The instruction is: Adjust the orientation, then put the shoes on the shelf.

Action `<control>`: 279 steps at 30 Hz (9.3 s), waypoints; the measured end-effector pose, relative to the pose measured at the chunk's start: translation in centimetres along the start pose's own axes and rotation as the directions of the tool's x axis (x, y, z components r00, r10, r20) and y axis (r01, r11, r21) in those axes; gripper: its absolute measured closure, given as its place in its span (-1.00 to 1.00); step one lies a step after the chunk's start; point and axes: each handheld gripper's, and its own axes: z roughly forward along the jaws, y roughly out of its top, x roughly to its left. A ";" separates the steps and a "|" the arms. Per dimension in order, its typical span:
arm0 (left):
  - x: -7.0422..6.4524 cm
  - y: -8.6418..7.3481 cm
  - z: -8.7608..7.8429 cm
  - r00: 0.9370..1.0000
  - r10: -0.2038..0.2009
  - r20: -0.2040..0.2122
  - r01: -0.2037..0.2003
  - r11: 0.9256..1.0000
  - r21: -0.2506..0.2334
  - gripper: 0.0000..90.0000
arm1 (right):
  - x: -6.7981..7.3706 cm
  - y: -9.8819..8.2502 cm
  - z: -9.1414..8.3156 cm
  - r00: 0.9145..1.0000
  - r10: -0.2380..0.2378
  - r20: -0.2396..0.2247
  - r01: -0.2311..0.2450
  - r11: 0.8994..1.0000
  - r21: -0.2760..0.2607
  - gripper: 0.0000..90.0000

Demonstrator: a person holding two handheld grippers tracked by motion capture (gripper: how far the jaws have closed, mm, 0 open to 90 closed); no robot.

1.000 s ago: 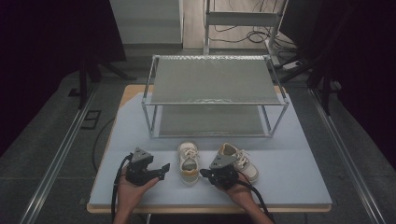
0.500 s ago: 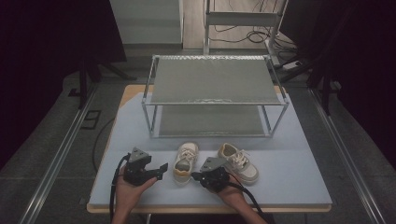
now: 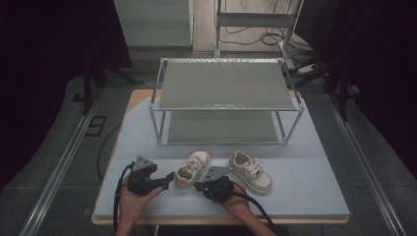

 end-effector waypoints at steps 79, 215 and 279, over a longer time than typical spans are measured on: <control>-0.3 -0.1 0.3 1.000 0.020 0.004 -0.020 1.000 0.010 -0.44 | -9.9 -11.5 -15.9 0.864 0.386 0.324 -0.351 0.922 -0.163 0.99; -4.0 3.8 -0.2 0.994 0.103 0.033 -0.103 0.995 0.000 -0.55 | -7.3 -6.9 -18.3 0.886 0.293 0.360 -0.241 0.953 -0.182 -0.37; -5.4 3.0 7.3 0.988 0.158 -0.002 -0.153 0.962 0.227 -0.38 | -9.8 -9.0 -14.0 0.890 0.302 0.342 -0.331 0.943 0.027 -0.41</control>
